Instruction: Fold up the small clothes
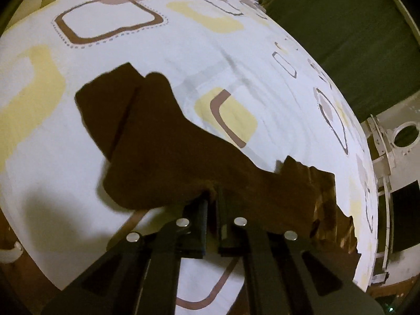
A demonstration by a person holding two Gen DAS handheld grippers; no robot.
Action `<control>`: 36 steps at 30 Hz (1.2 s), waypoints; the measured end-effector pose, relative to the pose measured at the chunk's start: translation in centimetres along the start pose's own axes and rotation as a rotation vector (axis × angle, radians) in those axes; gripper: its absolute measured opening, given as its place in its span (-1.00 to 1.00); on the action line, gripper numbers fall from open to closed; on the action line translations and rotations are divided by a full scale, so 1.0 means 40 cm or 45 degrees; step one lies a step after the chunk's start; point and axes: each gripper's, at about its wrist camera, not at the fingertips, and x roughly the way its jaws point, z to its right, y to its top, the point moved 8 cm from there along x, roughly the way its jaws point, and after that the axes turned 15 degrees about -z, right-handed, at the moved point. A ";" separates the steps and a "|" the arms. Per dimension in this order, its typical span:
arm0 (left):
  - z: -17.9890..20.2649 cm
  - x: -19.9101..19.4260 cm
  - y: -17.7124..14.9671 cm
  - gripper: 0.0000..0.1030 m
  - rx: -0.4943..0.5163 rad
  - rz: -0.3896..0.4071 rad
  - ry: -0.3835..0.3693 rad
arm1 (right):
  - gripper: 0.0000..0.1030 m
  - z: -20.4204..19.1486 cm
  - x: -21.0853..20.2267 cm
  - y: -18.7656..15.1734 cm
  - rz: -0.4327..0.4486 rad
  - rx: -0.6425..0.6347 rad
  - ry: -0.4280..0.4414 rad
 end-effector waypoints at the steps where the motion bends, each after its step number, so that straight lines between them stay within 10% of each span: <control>1: -0.012 -0.011 0.008 -0.92 -0.017 0.017 -0.005 | 0.01 0.000 -0.002 0.001 0.001 0.001 0.001; 13: -0.199 -0.104 0.131 -0.92 -0.097 0.148 0.193 | 0.03 0.028 -0.010 0.001 -0.005 -0.001 -0.035; 21: -0.169 -0.075 0.091 -0.76 0.228 0.069 0.315 | 0.13 0.073 -0.056 0.014 0.022 0.002 -0.084; 33: -0.111 -0.120 -0.072 -0.44 0.443 -0.136 0.008 | 0.24 0.274 -0.248 0.052 0.165 0.166 -0.186; 36: -0.008 -0.104 -0.121 -0.04 0.503 -0.198 -0.123 | 0.24 0.291 -0.251 0.044 0.166 0.183 -0.186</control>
